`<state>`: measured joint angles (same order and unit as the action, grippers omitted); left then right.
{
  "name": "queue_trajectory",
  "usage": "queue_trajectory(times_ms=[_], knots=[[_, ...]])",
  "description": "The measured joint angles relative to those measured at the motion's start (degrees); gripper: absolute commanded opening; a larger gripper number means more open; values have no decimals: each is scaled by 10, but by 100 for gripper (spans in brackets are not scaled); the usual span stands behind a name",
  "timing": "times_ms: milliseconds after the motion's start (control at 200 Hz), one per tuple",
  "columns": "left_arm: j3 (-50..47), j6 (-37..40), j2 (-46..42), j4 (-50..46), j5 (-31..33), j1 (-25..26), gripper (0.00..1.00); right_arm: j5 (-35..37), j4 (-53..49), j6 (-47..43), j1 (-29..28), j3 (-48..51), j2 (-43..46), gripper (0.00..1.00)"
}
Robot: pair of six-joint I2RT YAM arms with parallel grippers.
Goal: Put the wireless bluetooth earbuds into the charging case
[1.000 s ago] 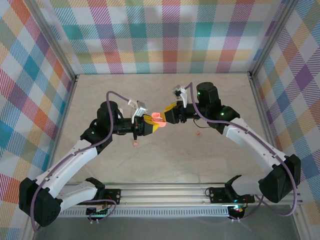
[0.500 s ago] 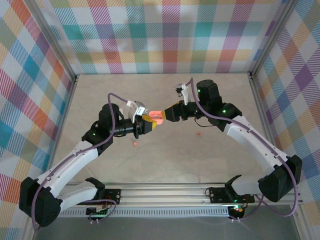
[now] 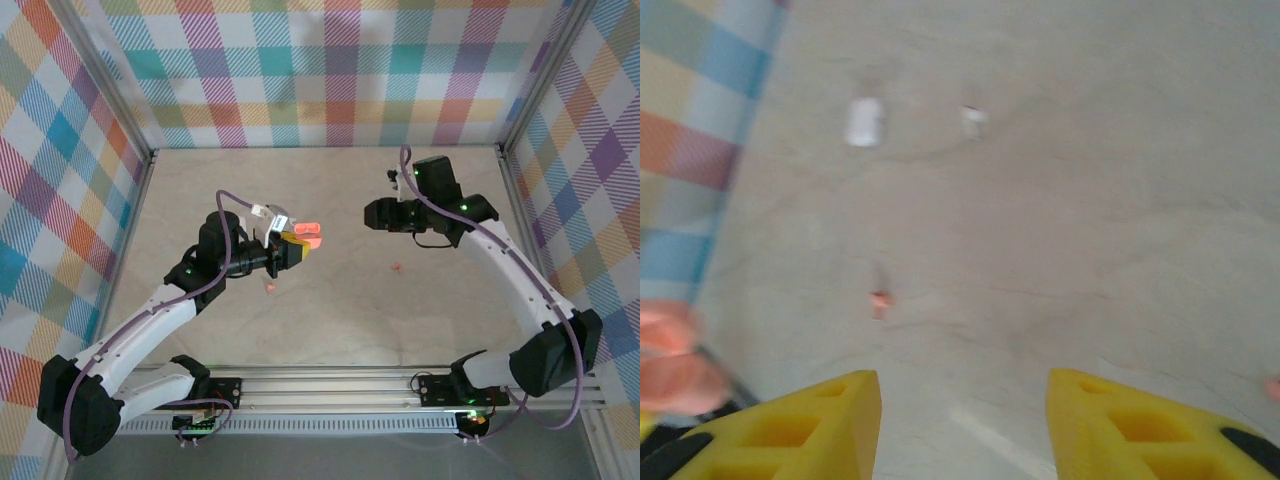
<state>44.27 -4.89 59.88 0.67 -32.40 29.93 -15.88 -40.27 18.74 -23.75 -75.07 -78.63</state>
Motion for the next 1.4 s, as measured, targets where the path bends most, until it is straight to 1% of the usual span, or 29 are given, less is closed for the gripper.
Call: queue_trajectory(times_ms=[100,235,485,835,1215,1400], knots=[[0,0,0,-3,1,0,0,61,-43,-31,1,0,-57,45],[-7,0,0,-4,-1,0,0,126,-82,-71,1,0,-138,46],[-14,2,13,-4,-15,0,0,190,-102,-139,1,1,-220,48],[-16,9,30,-4,-22,0,0,215,-102,-191,2,1,-282,48],[-16,17,43,-6,-27,0,0,227,-102,-210,9,-4,-318,48],[-16,17,43,-6,-27,0,0,228,-102,-212,9,-4,-329,42]])
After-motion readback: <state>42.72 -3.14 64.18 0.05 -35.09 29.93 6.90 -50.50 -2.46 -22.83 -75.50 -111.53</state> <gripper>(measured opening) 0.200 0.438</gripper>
